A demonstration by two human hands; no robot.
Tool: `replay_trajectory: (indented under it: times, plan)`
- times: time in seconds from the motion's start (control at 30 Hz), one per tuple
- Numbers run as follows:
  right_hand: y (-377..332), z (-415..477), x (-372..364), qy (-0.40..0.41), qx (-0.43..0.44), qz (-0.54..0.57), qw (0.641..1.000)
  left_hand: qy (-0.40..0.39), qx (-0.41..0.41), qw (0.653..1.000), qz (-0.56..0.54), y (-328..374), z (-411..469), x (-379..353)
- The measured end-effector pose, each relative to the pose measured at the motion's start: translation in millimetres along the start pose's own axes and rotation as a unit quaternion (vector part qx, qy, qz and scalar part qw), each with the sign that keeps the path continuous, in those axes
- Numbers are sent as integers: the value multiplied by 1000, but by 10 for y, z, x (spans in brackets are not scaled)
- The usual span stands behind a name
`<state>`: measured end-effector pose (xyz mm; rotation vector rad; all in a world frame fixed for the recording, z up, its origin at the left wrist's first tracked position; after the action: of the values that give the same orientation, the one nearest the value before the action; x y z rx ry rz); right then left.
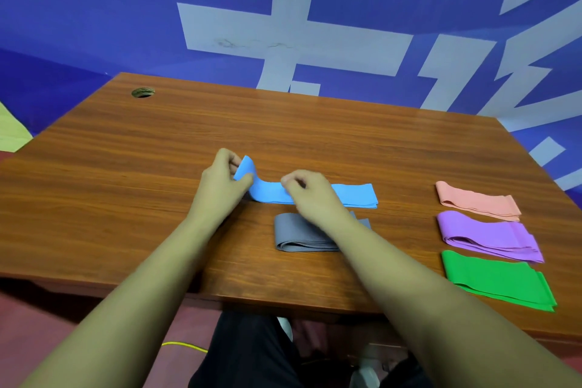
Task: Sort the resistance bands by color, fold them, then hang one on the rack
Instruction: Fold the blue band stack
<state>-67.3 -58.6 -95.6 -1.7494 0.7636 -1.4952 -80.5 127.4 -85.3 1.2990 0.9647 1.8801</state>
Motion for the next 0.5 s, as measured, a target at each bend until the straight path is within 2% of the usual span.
replay_trajectory:
  times: [0.03, 0.1, 0.17, 0.23, 0.37, 0.5]
  plan:
    - [35, 45, 33, 3, -40, 84, 996, -4, -15, 1000, -26, 89, 0, -36]
    - [89, 80, -37, -47, -132, 262, 955, -41, -46, 996, -69, 256, 3, -187]
    - [87, 79, -58, -88, -178, 353, 914, -109, -64, 987, -103, 337, -5, -407]
    - [129, 74, 17, -85, -193, 358, 910, -149, -70, 980, -116, 335, -10, -547]
    - [280, 79, 172, -35, -208, 310, 927, -172, -80, 968, -163, 322, -37, -659]
    - [352, 109, 227, -7, -232, 330, 915, -156, -114, 970, -144, 320, -16, -632]
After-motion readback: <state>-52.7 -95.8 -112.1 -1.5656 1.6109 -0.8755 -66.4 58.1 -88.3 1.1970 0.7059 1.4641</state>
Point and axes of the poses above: each hand's wrist, its own z-axis towards the middle knuckle, its own x-axis out of the back of the hand, y = z × x, the point moved 10 cm from there along z, towards the middle knuckle, and after that the axes turned 5 degrees about -x, right-handed, at the moved point
